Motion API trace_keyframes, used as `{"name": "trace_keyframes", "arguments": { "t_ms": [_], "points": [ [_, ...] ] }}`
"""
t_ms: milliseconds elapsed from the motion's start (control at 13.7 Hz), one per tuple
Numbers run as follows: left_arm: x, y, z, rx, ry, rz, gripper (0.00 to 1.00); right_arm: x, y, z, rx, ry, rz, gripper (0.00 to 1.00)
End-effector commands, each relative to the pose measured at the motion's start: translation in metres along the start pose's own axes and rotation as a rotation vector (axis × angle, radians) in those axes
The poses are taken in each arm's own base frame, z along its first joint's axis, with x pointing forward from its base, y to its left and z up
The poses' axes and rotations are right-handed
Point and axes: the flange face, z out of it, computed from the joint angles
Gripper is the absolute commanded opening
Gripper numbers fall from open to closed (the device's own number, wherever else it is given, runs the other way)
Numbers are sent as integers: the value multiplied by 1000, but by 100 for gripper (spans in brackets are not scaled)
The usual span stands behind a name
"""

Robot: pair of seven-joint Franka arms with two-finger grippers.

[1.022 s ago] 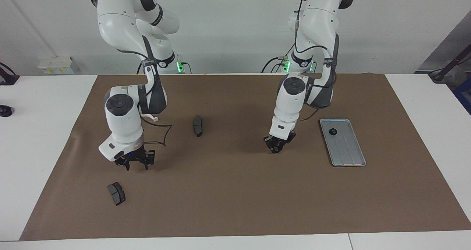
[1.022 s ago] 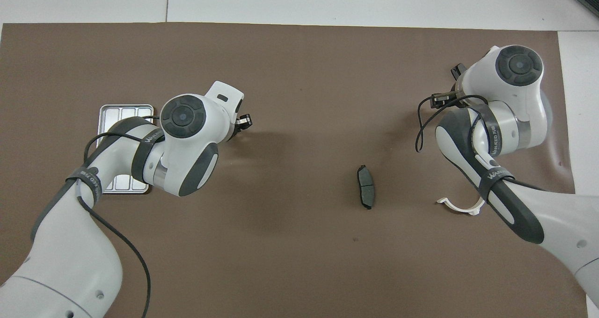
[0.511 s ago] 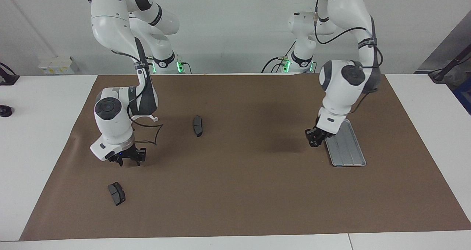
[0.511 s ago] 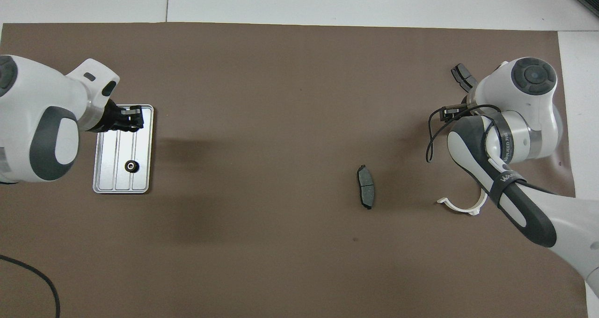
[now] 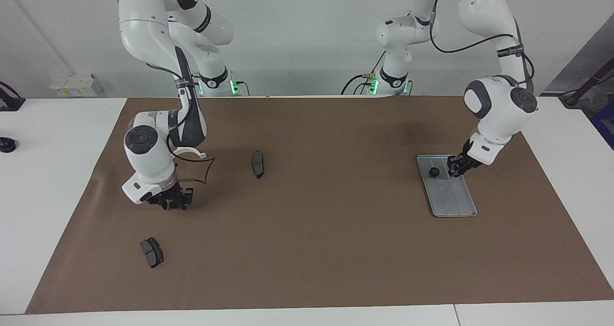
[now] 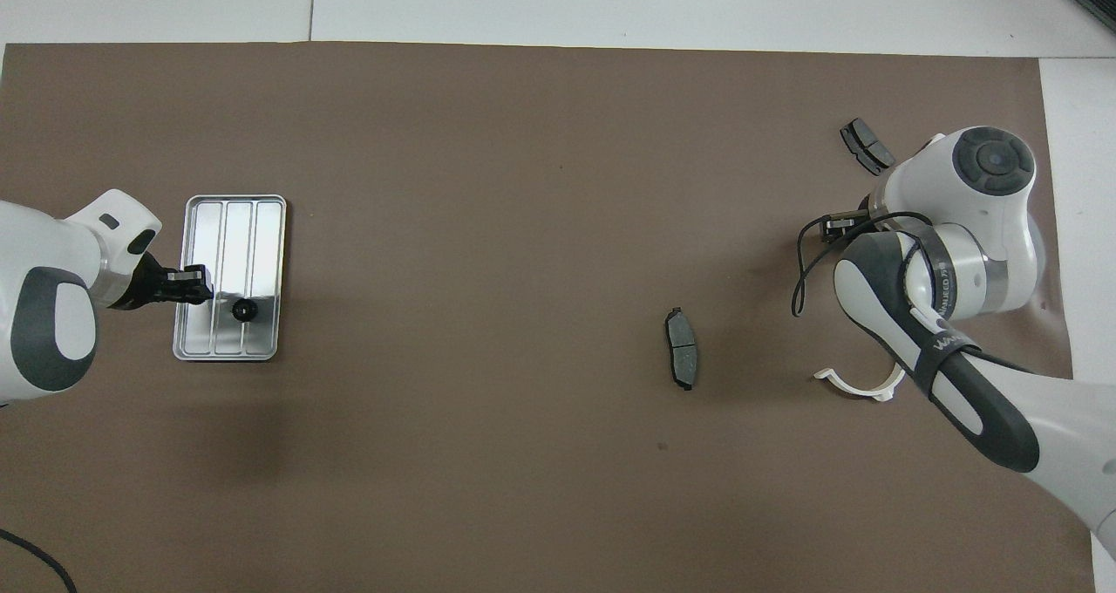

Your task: Pick bearing gear from pile to tray

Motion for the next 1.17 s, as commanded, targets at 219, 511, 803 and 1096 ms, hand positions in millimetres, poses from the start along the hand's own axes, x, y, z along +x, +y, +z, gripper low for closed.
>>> {"name": "trace_keyframes", "arguments": {
  "t_ms": [219, 511, 803, 1096],
  "points": [
    [-23, 3, -1, -5, 7, 21, 100, -13, 13, -3, 21, 21, -18, 44],
    [10, 12, -42, -6, 87, 50, 100, -13, 13, -3, 21, 22, -17, 29],
    [33, 31, -93, -11, 109, 83, 100, -12, 11, -5, 22, 30, -19, 19],
    [44, 63, -137, -20, 89, 127, 100, -2, 2, -23, 21, 69, -31, 15]
  ]
}}
